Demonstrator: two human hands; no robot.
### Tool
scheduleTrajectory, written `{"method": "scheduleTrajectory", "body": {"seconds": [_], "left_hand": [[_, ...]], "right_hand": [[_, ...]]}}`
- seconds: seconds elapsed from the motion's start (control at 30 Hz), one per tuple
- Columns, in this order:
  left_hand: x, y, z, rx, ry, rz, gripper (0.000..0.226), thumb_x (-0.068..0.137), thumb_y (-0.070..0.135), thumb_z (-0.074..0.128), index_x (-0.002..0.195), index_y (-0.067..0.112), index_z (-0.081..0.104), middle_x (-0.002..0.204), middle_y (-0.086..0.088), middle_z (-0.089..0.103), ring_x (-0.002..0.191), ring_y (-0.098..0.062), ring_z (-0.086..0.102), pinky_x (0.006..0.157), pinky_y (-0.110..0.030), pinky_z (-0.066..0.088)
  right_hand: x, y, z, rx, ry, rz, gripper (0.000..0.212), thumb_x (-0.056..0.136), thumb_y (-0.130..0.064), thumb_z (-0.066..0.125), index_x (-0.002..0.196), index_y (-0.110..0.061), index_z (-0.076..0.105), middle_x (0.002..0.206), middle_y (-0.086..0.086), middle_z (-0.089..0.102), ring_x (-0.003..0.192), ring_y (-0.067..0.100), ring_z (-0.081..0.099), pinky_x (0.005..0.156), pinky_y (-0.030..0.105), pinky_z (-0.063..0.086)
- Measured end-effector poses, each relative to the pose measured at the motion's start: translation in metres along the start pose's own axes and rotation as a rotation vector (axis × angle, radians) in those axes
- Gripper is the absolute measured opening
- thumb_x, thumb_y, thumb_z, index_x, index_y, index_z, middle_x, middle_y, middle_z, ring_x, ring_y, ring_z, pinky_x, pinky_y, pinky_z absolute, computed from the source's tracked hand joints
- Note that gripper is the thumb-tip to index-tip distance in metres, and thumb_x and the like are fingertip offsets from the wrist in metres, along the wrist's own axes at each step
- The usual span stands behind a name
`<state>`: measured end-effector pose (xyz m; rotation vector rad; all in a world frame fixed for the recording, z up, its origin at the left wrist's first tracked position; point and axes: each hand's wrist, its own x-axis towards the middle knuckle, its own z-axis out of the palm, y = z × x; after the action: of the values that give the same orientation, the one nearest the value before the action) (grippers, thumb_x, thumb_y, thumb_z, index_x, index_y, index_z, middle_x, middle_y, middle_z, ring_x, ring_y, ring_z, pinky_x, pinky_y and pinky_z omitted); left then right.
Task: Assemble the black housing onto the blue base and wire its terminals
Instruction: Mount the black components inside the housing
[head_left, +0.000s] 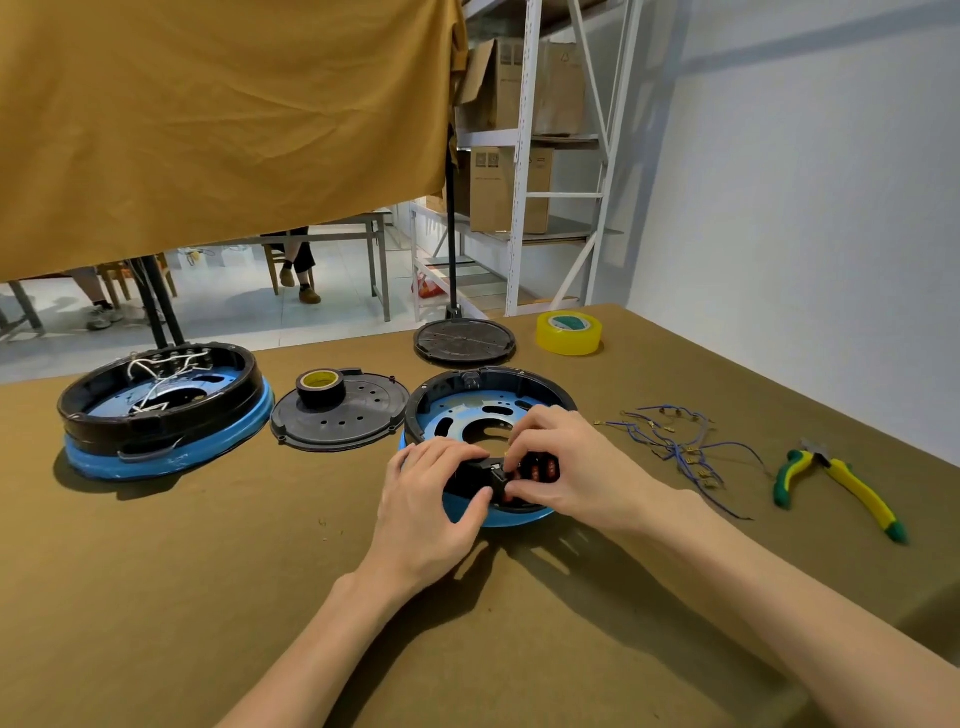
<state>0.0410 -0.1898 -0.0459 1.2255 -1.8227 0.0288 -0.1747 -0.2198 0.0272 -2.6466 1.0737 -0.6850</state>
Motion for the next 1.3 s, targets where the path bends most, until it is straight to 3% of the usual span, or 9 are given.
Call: {"method": "scheduleTrajectory", "body": {"seconds": [0.17,0.27,0.53,0.63,0.7,0.87,1.03,1.2,1.3], "left_hand": [[-0.002,-0.005,0.0,-0.014,-0.018,0.019,0.043,0.088,0.055,0.062,0.128,0.041,0.058,0.127,0.029,0.053,0.13,0.016,0.034,0.117,-0.025,0.016],[-0.003,-0.005,0.003,0.002,-0.015,0.011,0.048,0.086,0.065,0.064,0.128,0.043,0.056,0.128,0.029,0.052,0.129,0.015,0.035,0.12,-0.03,0.017],[-0.001,-0.001,0.004,-0.02,0.015,-0.02,0.044,0.089,0.061,0.059,0.126,0.036,0.062,0.127,0.022,0.059,0.126,0.014,0.037,0.118,-0.024,0.017],[0.001,0.001,0.003,-0.034,0.03,-0.046,0.044,0.09,0.054,0.063,0.128,0.034,0.063,0.125,0.022,0.061,0.124,0.015,0.04,0.118,-0.026,0.022],[0.002,0.003,0.004,-0.043,0.043,-0.067,0.05,0.088,0.052,0.065,0.134,0.033,0.059,0.121,0.026,0.059,0.121,0.018,0.041,0.116,-0.019,0.021],[0.003,0.004,0.002,-0.022,0.035,-0.073,0.051,0.086,0.045,0.074,0.133,0.03,0.061,0.122,0.018,0.064,0.119,0.01,0.044,0.113,-0.022,0.023],[0.003,0.003,-0.004,-0.012,0.002,-0.074,0.05,0.086,0.036,0.066,0.135,0.032,0.059,0.125,0.018,0.065,0.122,0.009,0.045,0.117,-0.024,0.025],[0.001,0.003,-0.006,-0.026,-0.009,-0.09,0.047,0.085,0.032,0.062,0.132,0.036,0.058,0.125,0.023,0.06,0.123,0.02,0.04,0.117,-0.02,0.019],[0.002,0.002,-0.005,-0.051,0.002,-0.093,0.045,0.085,0.032,0.061,0.13,0.037,0.059,0.123,0.028,0.057,0.123,0.023,0.038,0.116,-0.017,0.019]], "right_hand": [[0.002,-0.003,0.001,0.119,-0.01,0.0,0.005,0.092,-0.026,0.077,0.096,-0.026,0.074,0.116,-0.011,0.056,0.118,0.003,0.047,0.104,0.028,0.041],[0.005,-0.005,0.001,0.071,-0.045,-0.027,0.003,0.093,-0.027,0.075,0.095,-0.028,0.072,0.118,-0.013,0.055,0.119,0.001,0.045,0.104,0.025,0.039],[0.009,-0.001,0.002,0.104,-0.041,0.012,0.005,0.095,-0.025,0.073,0.099,-0.027,0.071,0.115,-0.012,0.055,0.113,0.006,0.053,0.1,0.033,0.049],[0.013,0.001,0.007,0.121,0.052,0.024,0.02,0.093,-0.029,0.076,0.111,-0.025,0.067,0.11,-0.014,0.059,0.104,0.005,0.057,0.091,0.023,0.05],[0.012,0.003,0.01,0.091,0.085,0.026,0.027,0.091,-0.034,0.077,0.114,-0.025,0.064,0.105,-0.017,0.059,0.099,0.003,0.056,0.084,0.019,0.049],[0.015,0.008,0.013,0.079,0.1,0.064,0.02,0.09,-0.039,0.077,0.103,-0.026,0.068,0.096,-0.012,0.057,0.093,0.005,0.054,0.082,0.026,0.05],[0.014,0.009,0.017,-0.024,0.069,0.026,0.03,0.082,-0.05,0.079,0.099,-0.034,0.059,0.097,-0.018,0.052,0.095,0.002,0.049,0.079,0.02,0.044],[0.026,0.014,0.014,0.173,0.078,0.15,0.036,0.07,-0.048,0.091,0.085,-0.027,0.067,0.085,-0.01,0.063,0.074,0.007,0.057,0.065,0.023,0.047],[0.028,0.015,0.015,0.17,0.104,0.162,0.039,0.067,-0.053,0.09,0.077,-0.025,0.066,0.081,-0.007,0.064,0.071,0.01,0.058,0.063,0.031,0.05]]}}
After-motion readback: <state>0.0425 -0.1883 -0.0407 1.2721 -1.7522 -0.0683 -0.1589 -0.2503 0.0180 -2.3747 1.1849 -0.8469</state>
